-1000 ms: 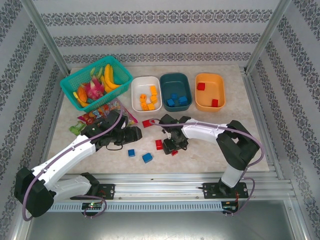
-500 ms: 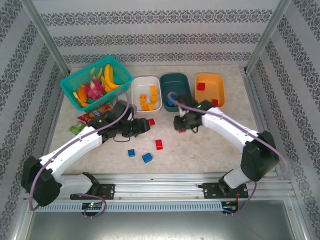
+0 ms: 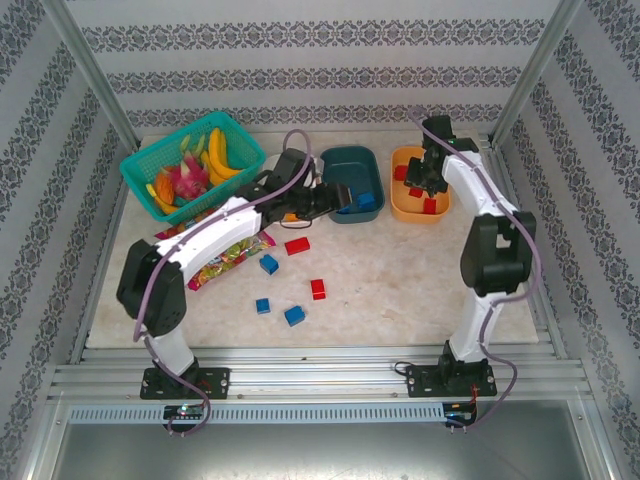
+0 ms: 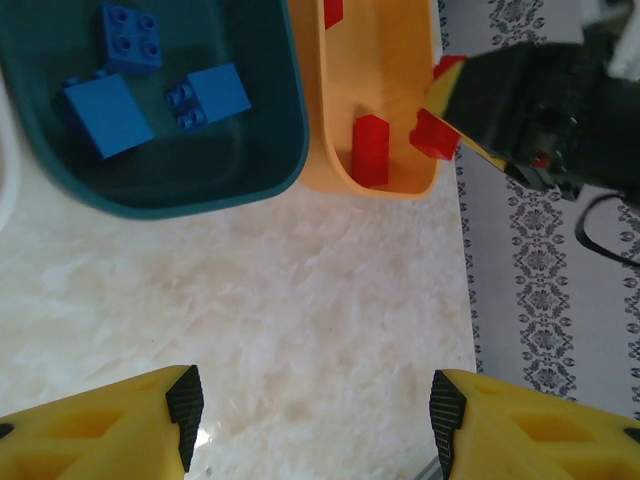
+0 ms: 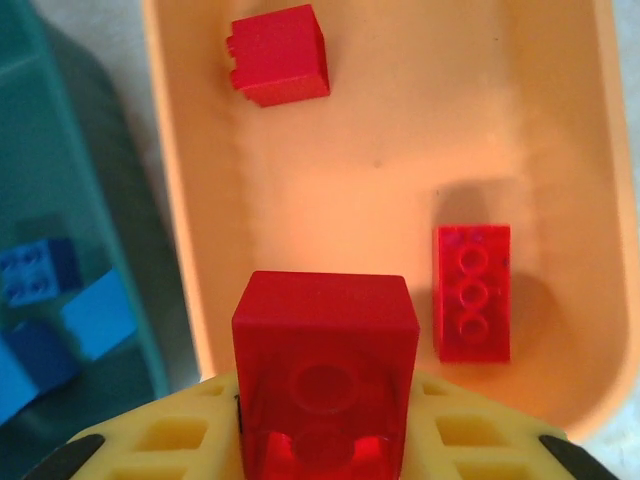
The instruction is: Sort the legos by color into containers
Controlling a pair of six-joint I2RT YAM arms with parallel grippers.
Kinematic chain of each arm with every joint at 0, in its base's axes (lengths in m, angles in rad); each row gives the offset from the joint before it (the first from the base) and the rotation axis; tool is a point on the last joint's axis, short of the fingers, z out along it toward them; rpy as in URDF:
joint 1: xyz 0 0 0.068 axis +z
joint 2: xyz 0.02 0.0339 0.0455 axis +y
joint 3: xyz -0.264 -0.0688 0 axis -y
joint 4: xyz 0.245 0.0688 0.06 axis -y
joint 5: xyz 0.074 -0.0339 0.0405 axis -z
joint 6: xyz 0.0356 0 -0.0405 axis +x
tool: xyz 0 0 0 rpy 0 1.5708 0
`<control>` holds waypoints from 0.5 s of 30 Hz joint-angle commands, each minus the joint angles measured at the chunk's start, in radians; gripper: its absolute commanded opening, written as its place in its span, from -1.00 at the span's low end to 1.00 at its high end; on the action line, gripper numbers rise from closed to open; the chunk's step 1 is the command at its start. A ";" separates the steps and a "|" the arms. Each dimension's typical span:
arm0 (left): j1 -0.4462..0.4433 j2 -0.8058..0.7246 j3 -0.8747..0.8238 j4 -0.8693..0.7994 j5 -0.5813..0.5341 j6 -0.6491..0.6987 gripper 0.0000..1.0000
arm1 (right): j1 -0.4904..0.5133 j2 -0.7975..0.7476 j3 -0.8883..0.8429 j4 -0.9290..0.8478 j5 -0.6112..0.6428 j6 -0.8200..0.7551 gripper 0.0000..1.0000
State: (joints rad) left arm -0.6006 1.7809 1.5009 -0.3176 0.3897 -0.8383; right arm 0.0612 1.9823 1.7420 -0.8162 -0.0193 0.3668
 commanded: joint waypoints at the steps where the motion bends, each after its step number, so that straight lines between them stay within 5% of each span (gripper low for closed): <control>1: -0.004 0.061 0.081 0.026 0.027 0.024 0.29 | -0.003 0.106 0.111 -0.053 -0.038 -0.013 -0.31; 12: -0.001 0.176 0.229 -0.030 0.027 0.034 0.28 | -0.027 0.331 0.255 -0.102 -0.117 0.022 -0.27; 15: -0.001 0.178 0.236 -0.038 0.025 0.037 0.28 | -0.036 0.336 0.246 -0.087 -0.132 0.035 -0.10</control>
State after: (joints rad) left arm -0.6003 1.9533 1.6989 -0.3325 0.4110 -0.8242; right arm 0.0410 2.3077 1.9812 -0.8871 -0.1253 0.3801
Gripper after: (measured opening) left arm 0.640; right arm 0.430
